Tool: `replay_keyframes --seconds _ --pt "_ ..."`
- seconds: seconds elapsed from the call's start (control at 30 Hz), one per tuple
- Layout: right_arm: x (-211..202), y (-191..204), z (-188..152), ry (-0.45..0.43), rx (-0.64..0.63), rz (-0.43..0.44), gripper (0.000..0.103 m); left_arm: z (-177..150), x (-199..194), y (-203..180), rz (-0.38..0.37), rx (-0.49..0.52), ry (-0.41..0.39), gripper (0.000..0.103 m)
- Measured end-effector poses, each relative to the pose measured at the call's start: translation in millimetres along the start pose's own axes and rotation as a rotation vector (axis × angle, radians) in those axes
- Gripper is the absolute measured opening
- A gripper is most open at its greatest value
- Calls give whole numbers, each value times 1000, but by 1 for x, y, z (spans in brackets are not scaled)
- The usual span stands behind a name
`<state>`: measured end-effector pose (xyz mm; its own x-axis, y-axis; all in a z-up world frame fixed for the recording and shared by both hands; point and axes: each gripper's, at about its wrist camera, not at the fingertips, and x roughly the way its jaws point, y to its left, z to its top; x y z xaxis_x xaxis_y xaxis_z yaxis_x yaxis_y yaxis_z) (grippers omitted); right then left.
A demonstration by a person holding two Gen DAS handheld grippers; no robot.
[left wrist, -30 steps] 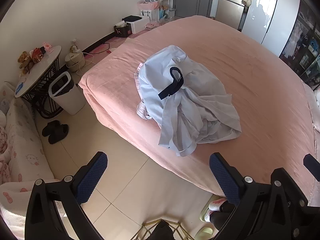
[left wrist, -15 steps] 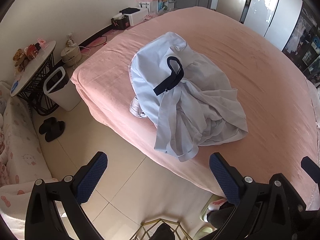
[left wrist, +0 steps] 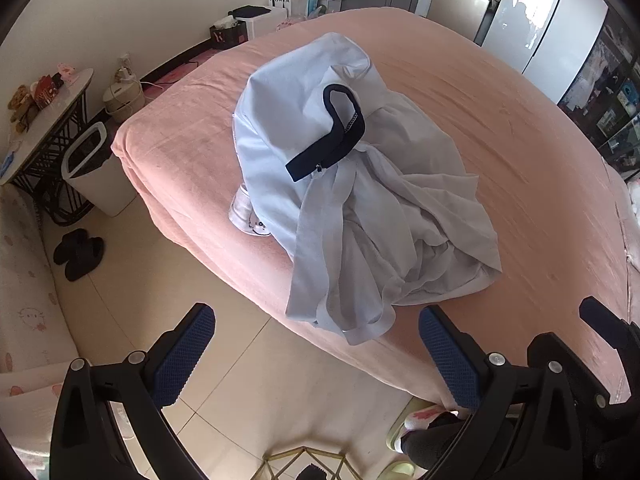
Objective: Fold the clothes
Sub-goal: 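Lower both open grippers onto the white shirt's body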
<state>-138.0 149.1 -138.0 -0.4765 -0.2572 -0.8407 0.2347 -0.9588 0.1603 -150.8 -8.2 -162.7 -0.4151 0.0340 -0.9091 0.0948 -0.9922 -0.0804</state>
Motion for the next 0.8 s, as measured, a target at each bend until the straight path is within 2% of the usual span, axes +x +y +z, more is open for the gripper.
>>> replay_keyframes --seconds 0.1,0.3,0.47,0.67,0.8 --pt "11 0 -4 -16 -48 8 103 -1 6 1 -21 1 -10 103" --pt "26 -10 -10 -51 -46 52 103 -3 19 4 -63 4 -31 103" --pt "35 -14 -12 -69 -74 10 103 -4 29 4 -99 24 -42 103" --pt "43 -17 -9 -83 -87 2 103 -7 49 2 -180 36 17 103" --pt "48 -17 -7 -90 -98 -15 103 -10 66 10 -253 -42 81 103"
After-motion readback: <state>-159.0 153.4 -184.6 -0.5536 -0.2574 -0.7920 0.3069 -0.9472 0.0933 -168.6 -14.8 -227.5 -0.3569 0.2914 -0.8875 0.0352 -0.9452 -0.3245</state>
